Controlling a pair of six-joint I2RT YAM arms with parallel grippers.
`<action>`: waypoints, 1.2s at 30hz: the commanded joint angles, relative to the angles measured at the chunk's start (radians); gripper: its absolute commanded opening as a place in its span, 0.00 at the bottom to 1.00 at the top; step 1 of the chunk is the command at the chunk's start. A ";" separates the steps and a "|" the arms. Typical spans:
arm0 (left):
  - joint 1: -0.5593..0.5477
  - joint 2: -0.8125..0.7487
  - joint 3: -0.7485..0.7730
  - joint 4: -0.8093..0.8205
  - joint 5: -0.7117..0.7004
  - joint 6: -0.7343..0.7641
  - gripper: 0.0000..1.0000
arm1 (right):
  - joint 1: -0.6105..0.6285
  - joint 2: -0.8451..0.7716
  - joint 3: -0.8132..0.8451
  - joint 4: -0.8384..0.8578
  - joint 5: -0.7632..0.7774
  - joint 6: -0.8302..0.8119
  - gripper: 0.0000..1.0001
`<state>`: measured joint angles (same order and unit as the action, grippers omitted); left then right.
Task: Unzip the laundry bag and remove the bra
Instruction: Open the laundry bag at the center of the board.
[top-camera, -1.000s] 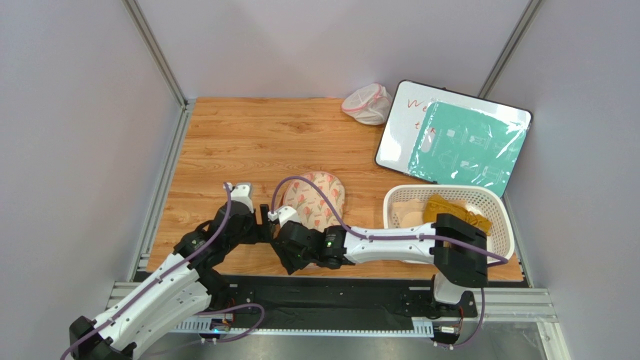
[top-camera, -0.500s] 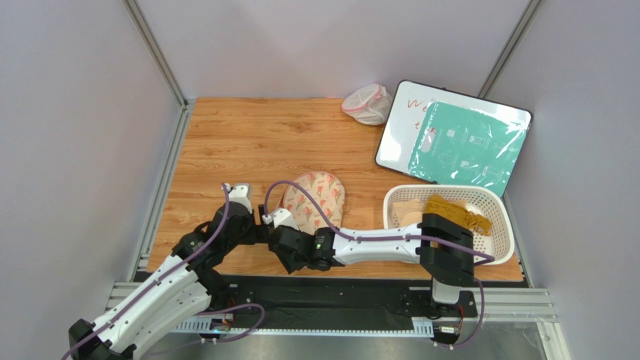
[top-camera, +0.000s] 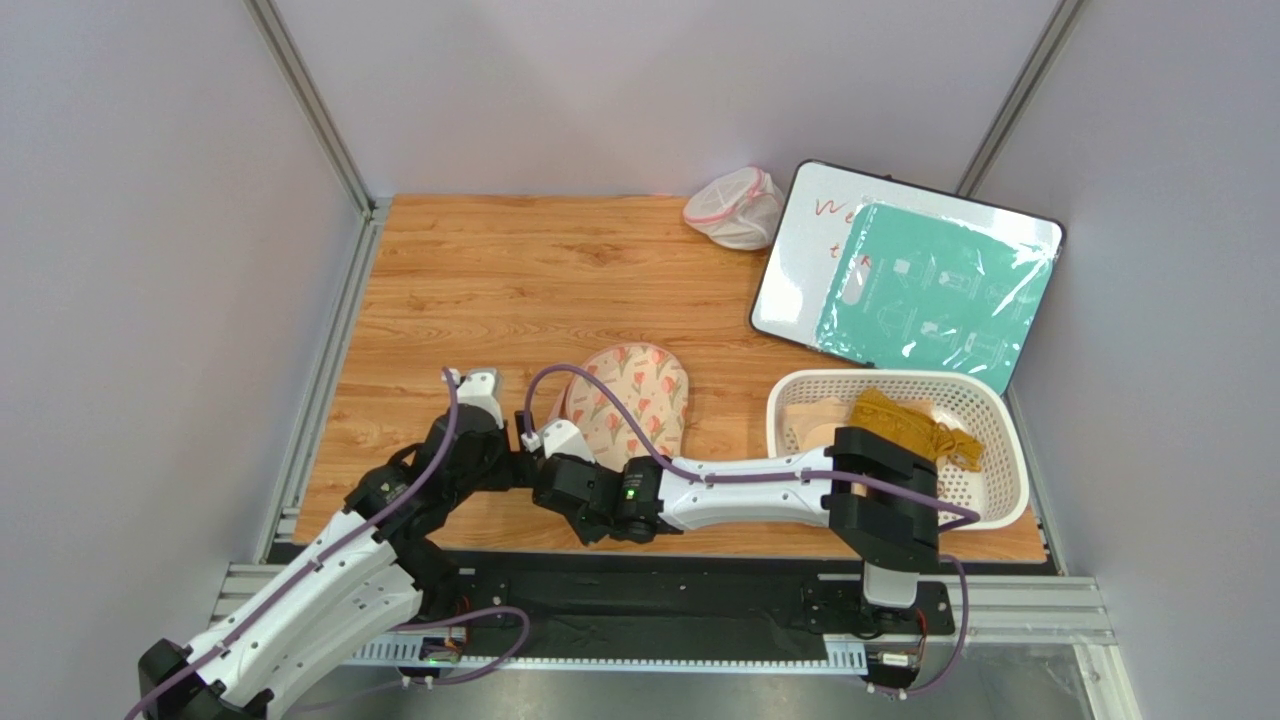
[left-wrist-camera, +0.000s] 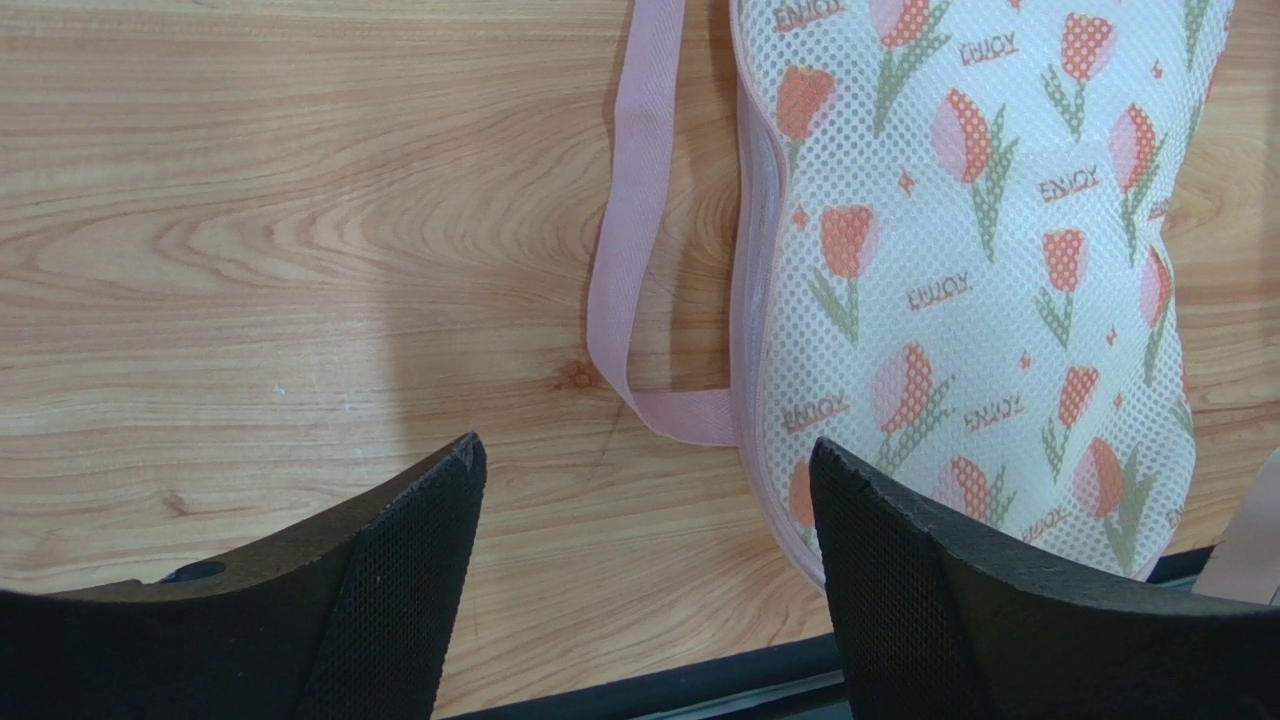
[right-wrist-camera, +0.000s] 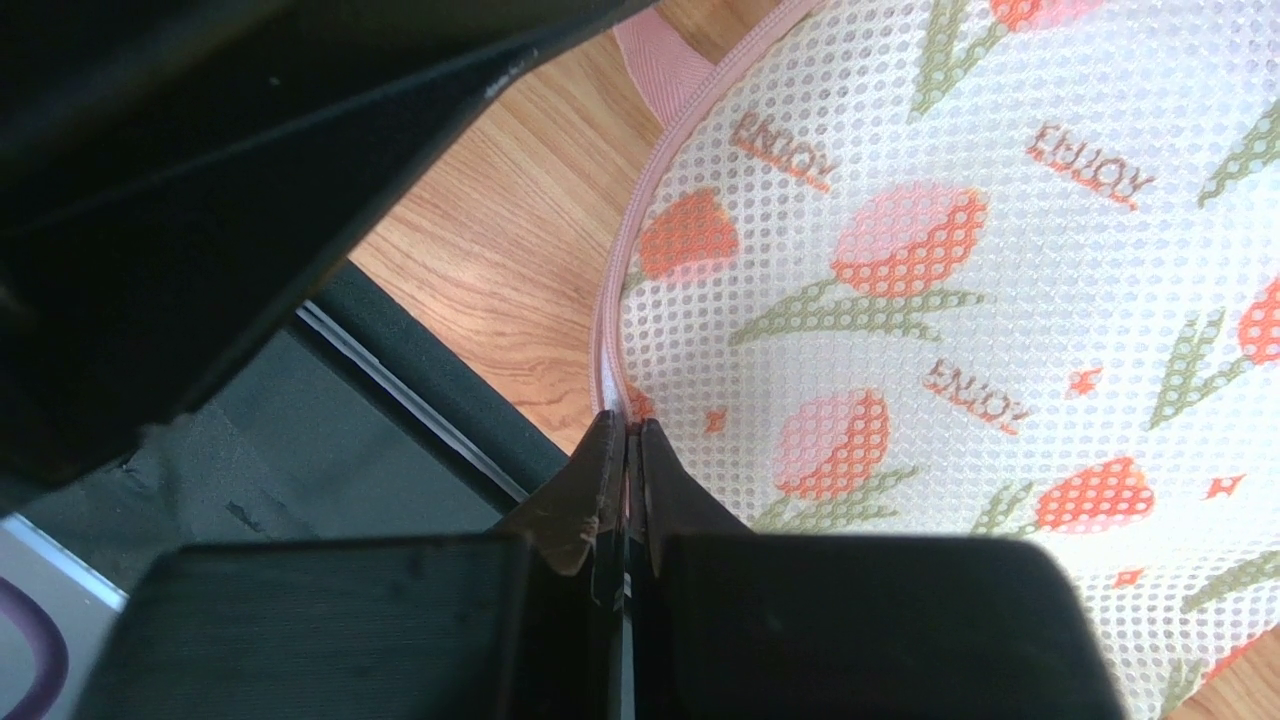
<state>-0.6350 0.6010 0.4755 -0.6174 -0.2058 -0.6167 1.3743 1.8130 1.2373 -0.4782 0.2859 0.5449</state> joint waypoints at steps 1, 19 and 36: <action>0.001 -0.004 -0.003 0.024 0.025 -0.005 0.84 | 0.006 -0.027 0.031 0.010 0.036 0.001 0.00; 0.001 0.138 -0.006 0.192 0.155 -0.017 0.77 | 0.006 -0.466 -0.249 0.052 0.347 0.190 0.00; 0.001 0.391 -0.037 0.418 0.249 -0.044 0.60 | 0.006 -0.666 -0.418 0.038 0.440 0.285 0.00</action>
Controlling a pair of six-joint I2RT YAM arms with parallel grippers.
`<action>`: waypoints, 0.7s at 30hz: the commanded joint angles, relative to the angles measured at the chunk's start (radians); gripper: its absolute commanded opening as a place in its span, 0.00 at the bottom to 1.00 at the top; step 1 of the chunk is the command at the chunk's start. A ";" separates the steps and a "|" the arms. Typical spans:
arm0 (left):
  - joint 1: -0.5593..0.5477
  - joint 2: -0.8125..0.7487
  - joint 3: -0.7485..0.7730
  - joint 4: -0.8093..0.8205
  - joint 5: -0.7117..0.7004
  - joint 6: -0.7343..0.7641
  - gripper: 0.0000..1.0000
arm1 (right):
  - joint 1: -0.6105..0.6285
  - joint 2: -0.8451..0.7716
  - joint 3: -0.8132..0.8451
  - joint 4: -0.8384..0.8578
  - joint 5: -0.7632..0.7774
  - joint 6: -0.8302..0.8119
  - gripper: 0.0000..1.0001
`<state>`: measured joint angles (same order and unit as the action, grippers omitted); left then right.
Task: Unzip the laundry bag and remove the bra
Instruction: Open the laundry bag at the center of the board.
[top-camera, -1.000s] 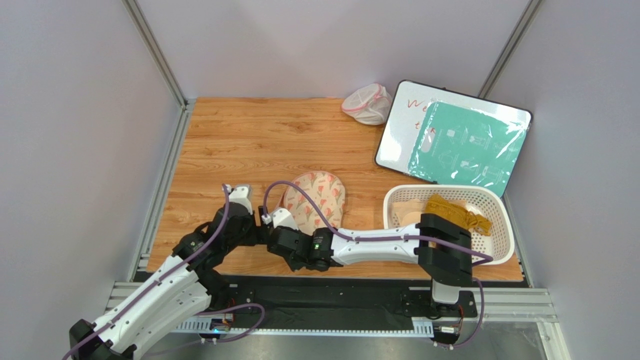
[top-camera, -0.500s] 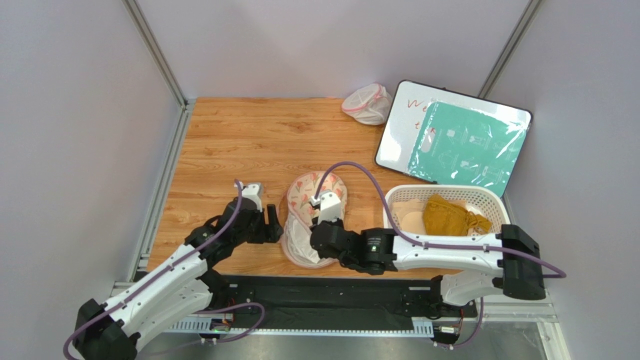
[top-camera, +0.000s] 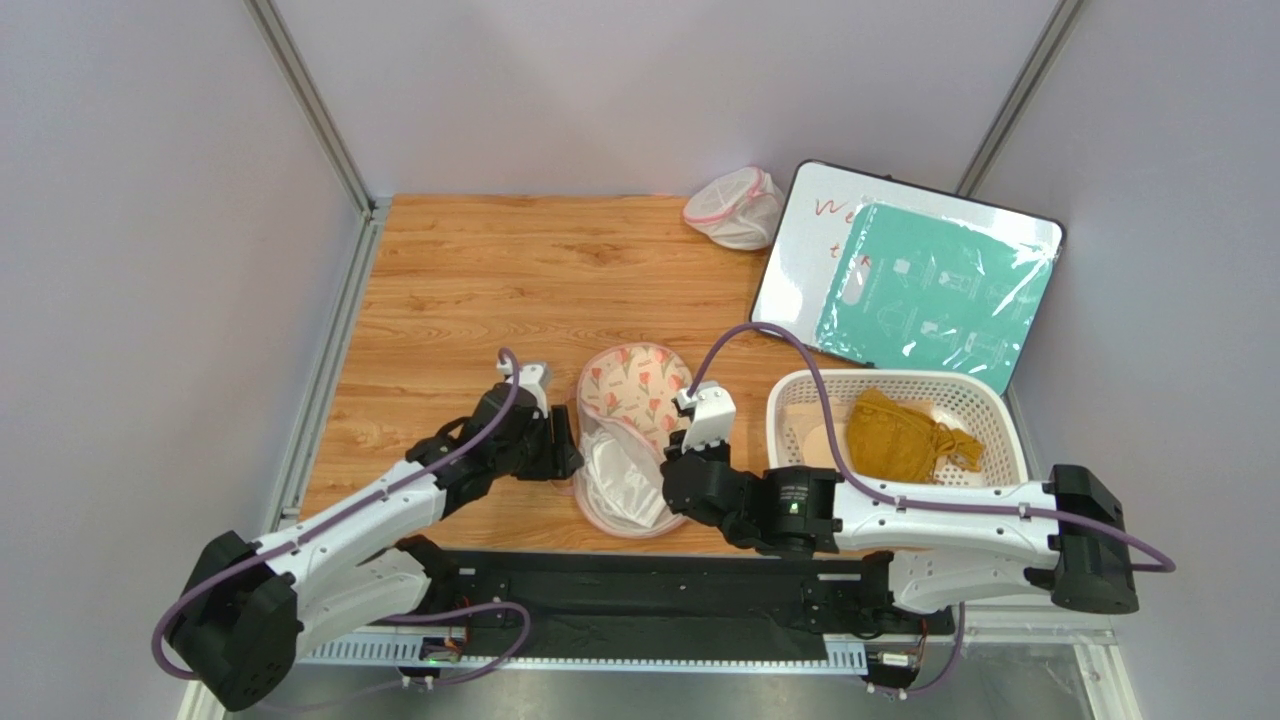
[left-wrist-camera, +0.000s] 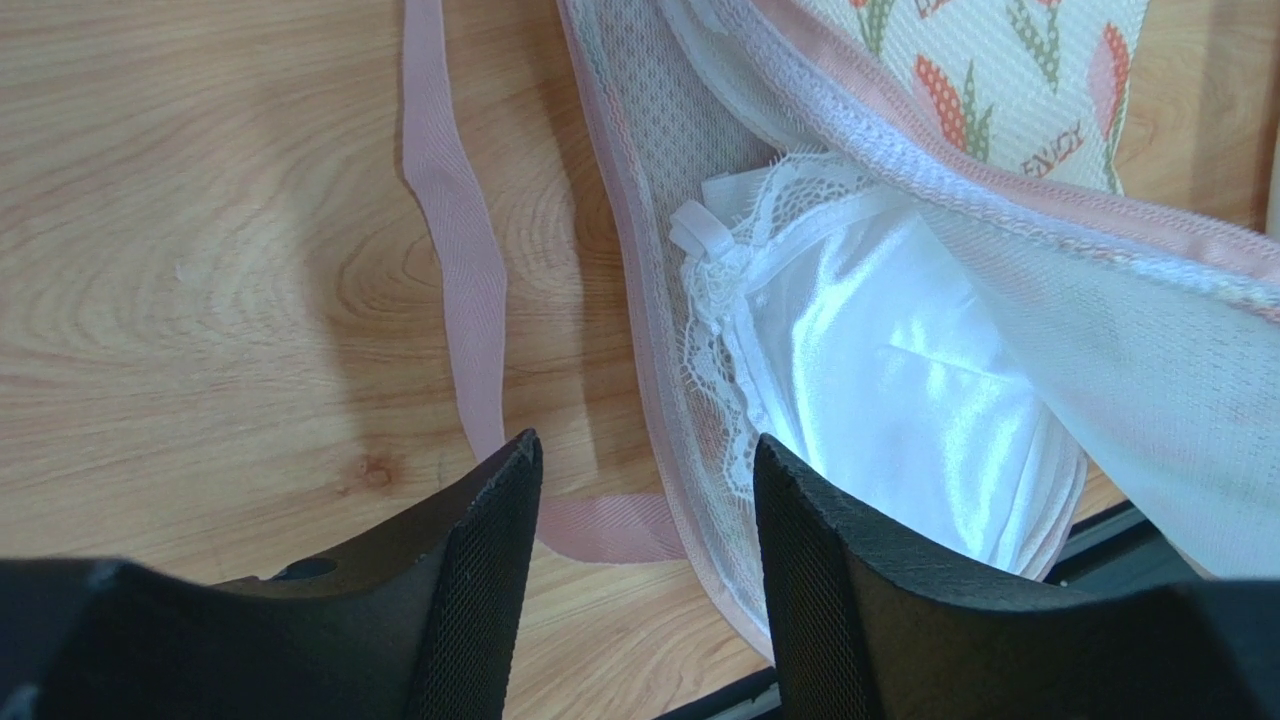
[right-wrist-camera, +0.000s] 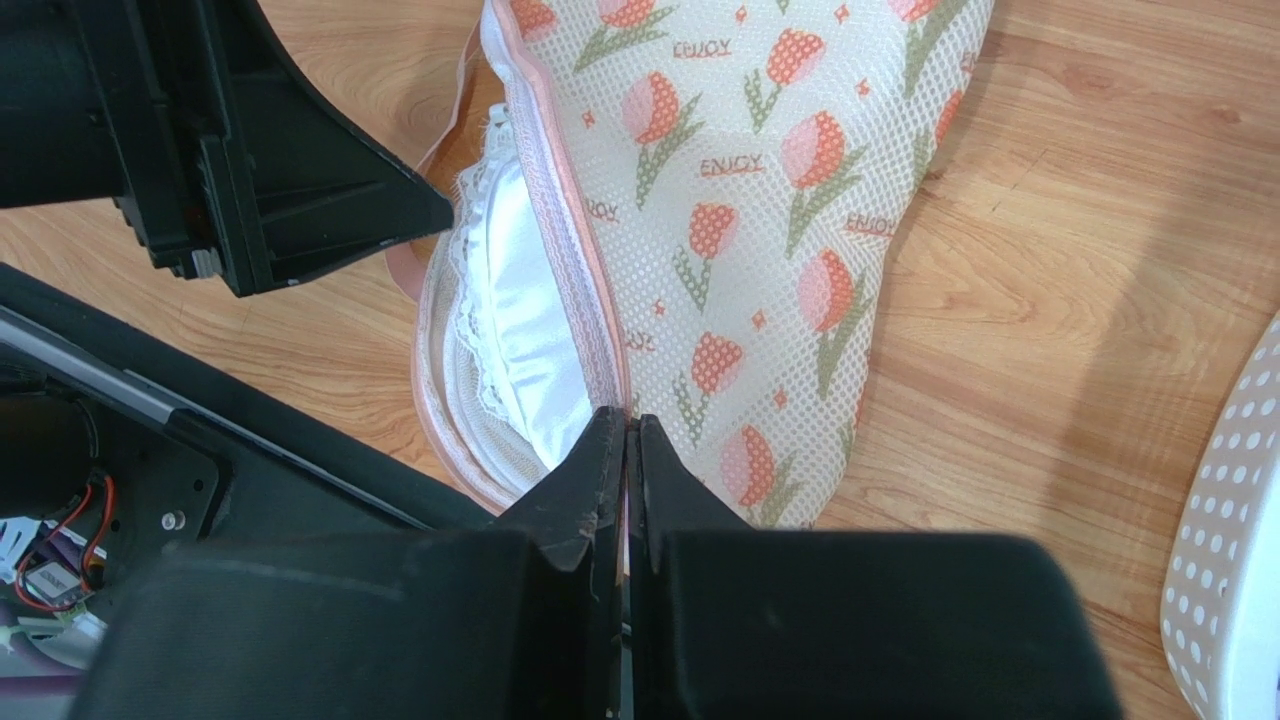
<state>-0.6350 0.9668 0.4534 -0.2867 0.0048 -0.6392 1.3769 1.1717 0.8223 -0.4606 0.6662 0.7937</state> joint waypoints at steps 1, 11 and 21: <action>0.001 0.033 -0.016 0.092 0.038 -0.025 0.57 | 0.004 -0.026 -0.003 0.019 0.059 0.038 0.00; 0.001 0.053 -0.061 0.130 0.046 -0.053 0.45 | 0.004 -0.032 -0.011 0.019 0.062 0.039 0.00; 0.001 0.115 -0.099 0.261 0.116 -0.091 0.21 | 0.004 -0.040 -0.022 0.027 0.067 0.055 0.00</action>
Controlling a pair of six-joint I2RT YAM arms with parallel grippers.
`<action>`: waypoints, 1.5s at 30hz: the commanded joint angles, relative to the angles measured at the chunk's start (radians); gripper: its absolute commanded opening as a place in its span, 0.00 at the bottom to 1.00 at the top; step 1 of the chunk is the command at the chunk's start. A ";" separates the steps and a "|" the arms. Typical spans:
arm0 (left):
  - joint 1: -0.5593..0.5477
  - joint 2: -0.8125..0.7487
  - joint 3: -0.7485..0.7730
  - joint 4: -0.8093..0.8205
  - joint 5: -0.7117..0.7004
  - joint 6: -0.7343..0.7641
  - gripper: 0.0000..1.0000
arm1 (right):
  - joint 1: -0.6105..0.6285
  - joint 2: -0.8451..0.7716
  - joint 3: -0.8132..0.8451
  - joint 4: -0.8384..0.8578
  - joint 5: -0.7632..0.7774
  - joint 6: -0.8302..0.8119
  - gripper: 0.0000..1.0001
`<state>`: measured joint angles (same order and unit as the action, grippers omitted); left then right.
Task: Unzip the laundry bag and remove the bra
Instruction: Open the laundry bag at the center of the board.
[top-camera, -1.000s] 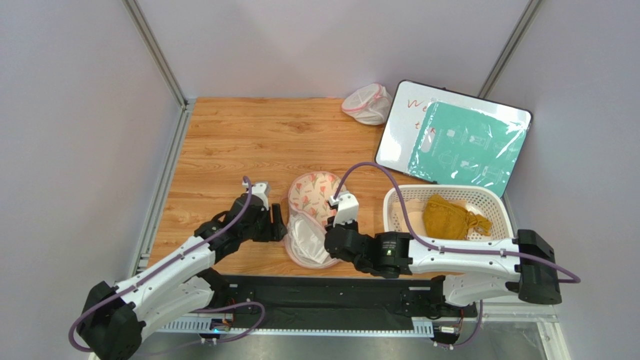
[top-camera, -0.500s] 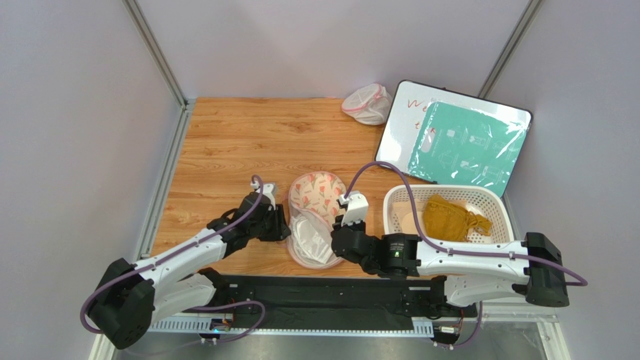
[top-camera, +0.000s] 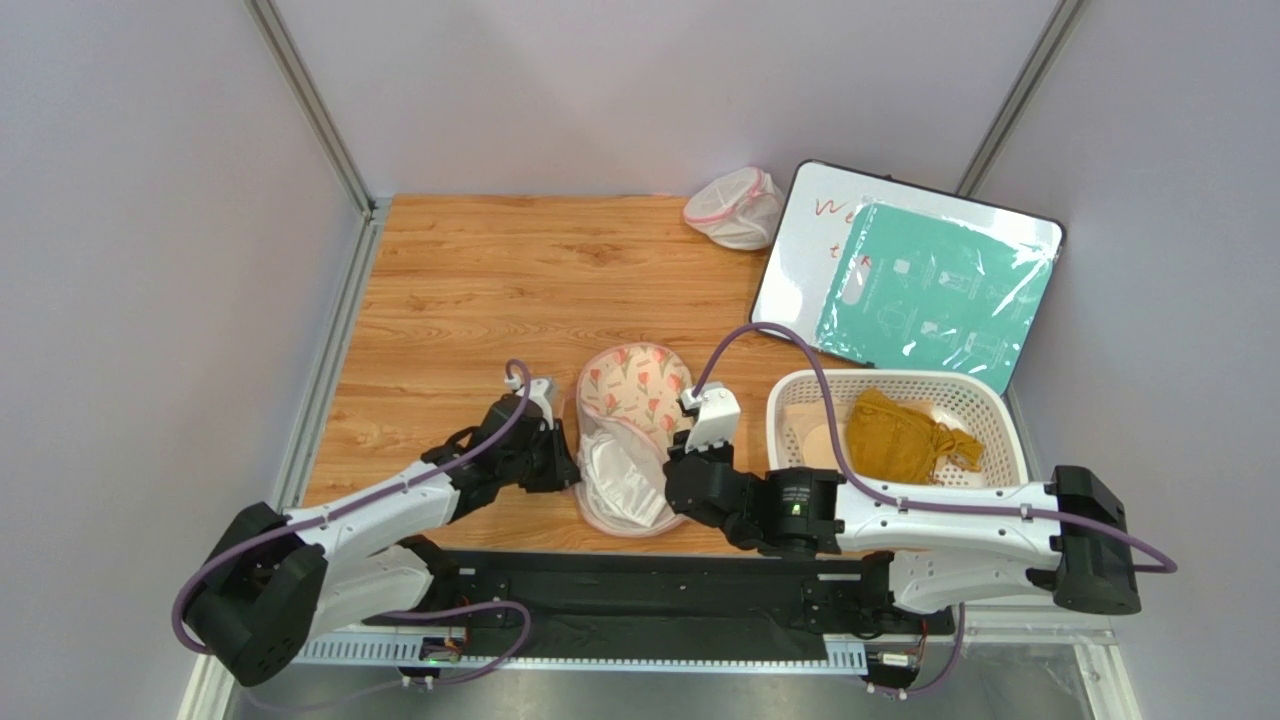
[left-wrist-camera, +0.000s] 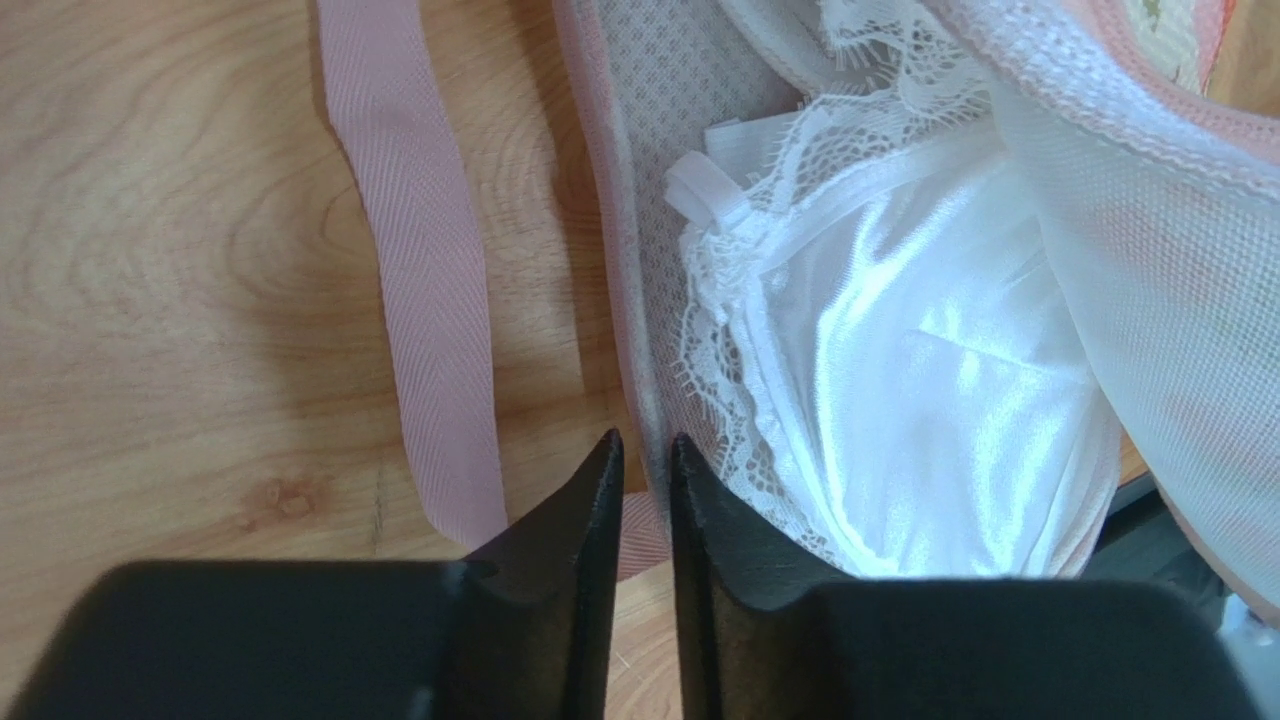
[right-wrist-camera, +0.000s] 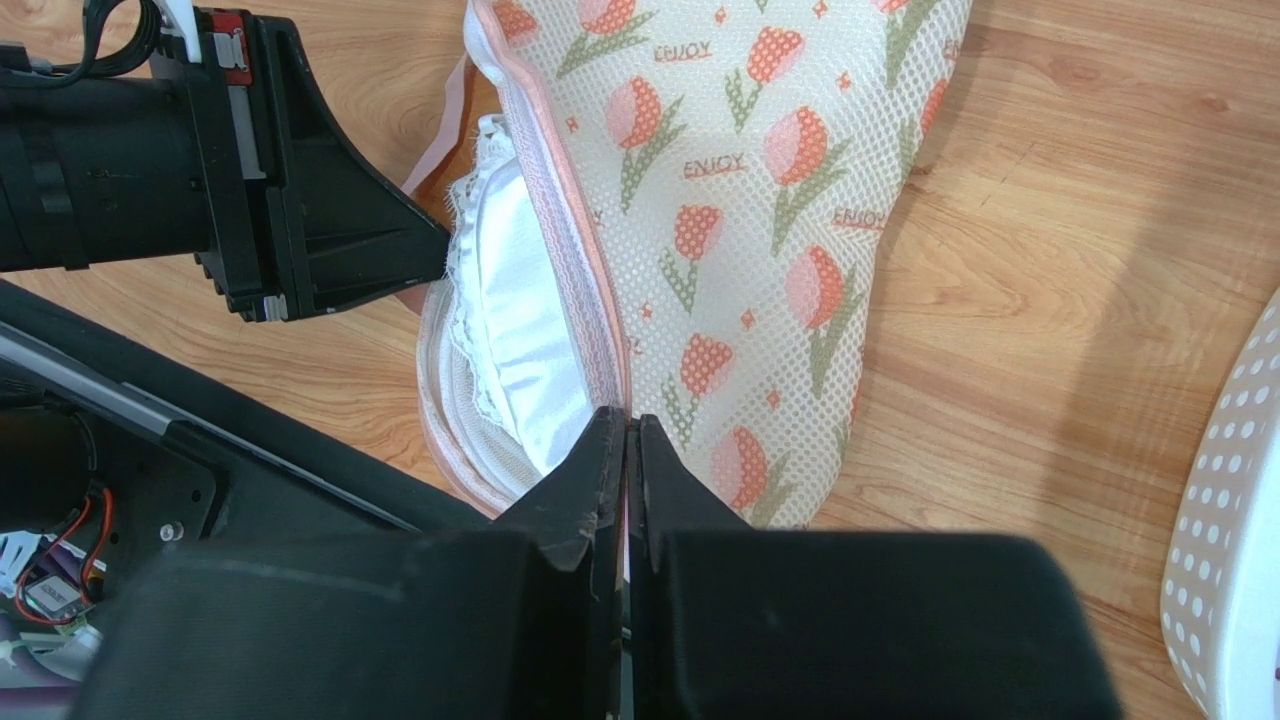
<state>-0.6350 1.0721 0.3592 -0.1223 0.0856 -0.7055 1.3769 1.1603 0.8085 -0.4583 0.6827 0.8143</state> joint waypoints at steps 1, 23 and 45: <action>0.001 0.009 -0.006 0.104 0.037 -0.029 0.17 | 0.004 -0.033 -0.008 0.023 0.057 0.037 0.00; 0.043 -0.288 -0.020 -0.195 -0.214 0.000 0.00 | 0.002 0.013 0.011 -0.273 0.242 0.393 0.00; 0.127 -0.471 -0.028 -0.369 -0.262 0.026 0.00 | 0.002 0.047 -0.045 -0.442 0.216 0.609 0.00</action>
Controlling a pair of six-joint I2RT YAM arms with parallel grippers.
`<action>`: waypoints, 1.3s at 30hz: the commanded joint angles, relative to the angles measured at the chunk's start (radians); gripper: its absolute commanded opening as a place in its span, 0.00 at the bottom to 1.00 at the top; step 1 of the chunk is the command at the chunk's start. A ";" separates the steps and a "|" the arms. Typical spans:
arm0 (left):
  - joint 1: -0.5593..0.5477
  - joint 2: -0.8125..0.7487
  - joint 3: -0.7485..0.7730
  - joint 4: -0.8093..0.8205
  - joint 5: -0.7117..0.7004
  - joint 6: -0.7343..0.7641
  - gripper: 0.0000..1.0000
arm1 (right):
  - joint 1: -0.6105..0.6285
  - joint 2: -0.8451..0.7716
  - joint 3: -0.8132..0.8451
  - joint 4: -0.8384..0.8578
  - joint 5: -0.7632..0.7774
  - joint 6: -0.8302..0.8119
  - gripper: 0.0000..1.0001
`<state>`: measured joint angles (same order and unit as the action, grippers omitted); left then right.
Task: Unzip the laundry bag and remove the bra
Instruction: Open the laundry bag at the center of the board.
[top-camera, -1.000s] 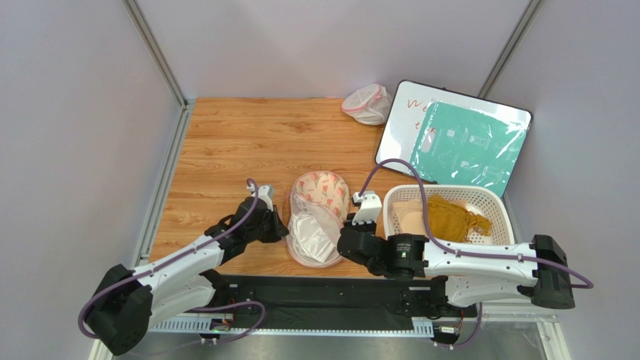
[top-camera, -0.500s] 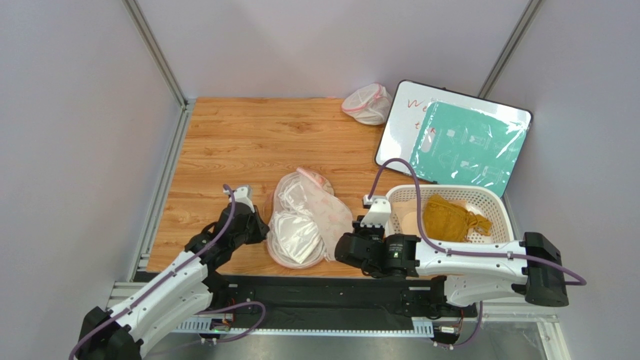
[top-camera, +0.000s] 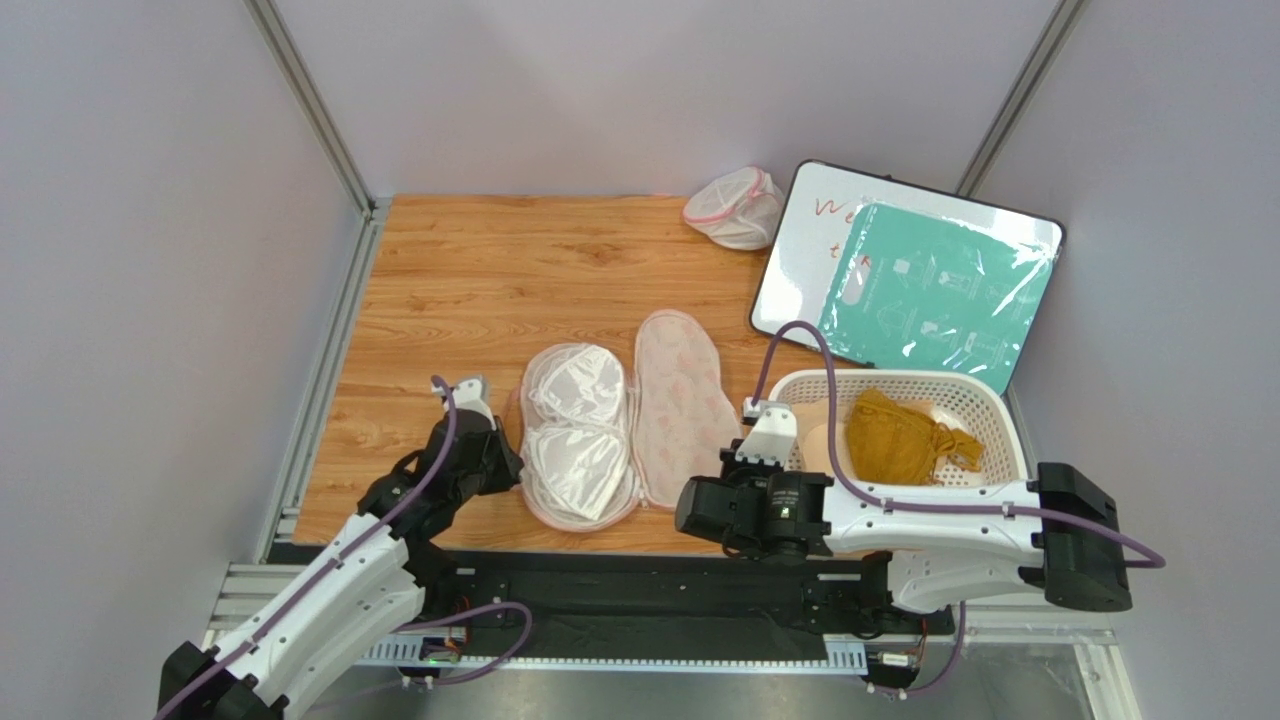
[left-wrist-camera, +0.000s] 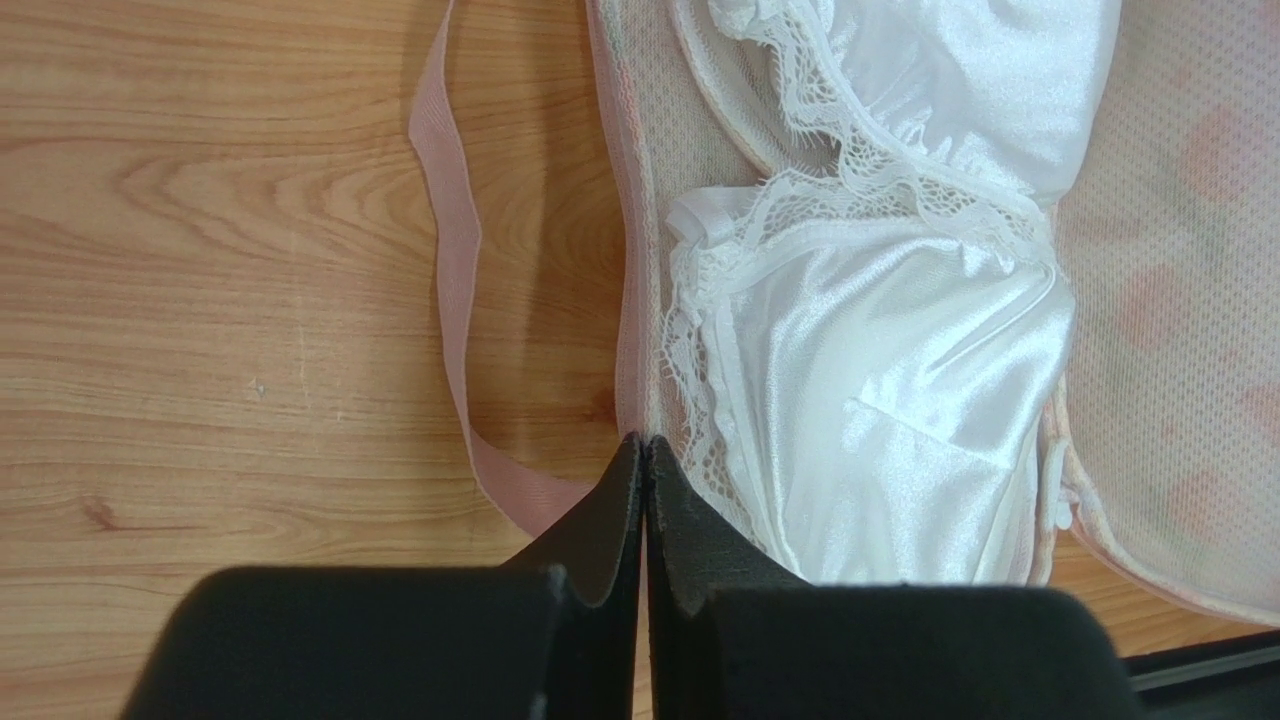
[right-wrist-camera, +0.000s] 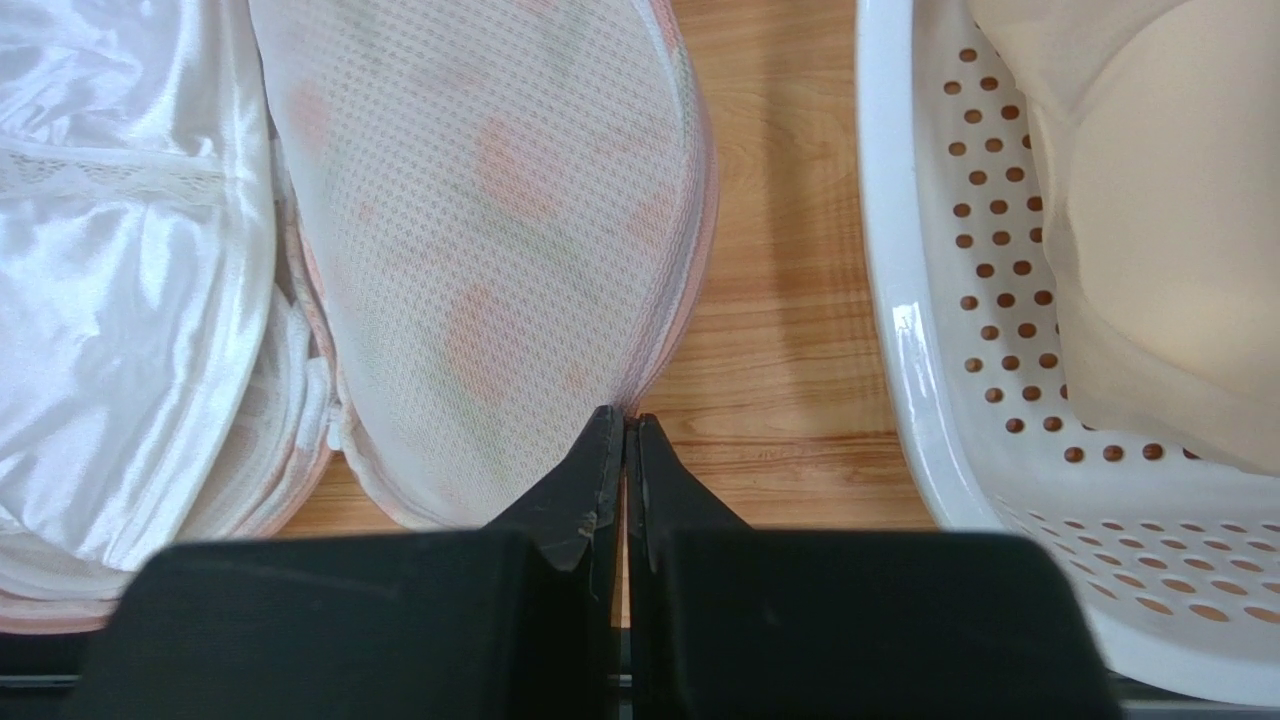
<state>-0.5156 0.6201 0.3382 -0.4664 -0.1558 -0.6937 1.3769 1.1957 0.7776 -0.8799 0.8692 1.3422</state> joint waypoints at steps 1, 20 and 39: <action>0.008 -0.020 -0.005 -0.026 -0.021 0.014 0.00 | 0.004 0.016 -0.014 -0.025 0.022 0.086 0.00; 0.009 0.087 0.094 -0.028 0.010 0.095 0.36 | 0.045 0.002 0.072 0.044 -0.061 -0.155 0.78; 0.012 0.049 0.473 -0.319 -0.008 0.255 1.00 | 0.011 0.093 0.132 0.560 -0.380 -0.603 0.78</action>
<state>-0.5106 0.6586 0.7597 -0.7258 -0.1455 -0.5323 1.4162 1.2522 0.8806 -0.4793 0.5873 0.8139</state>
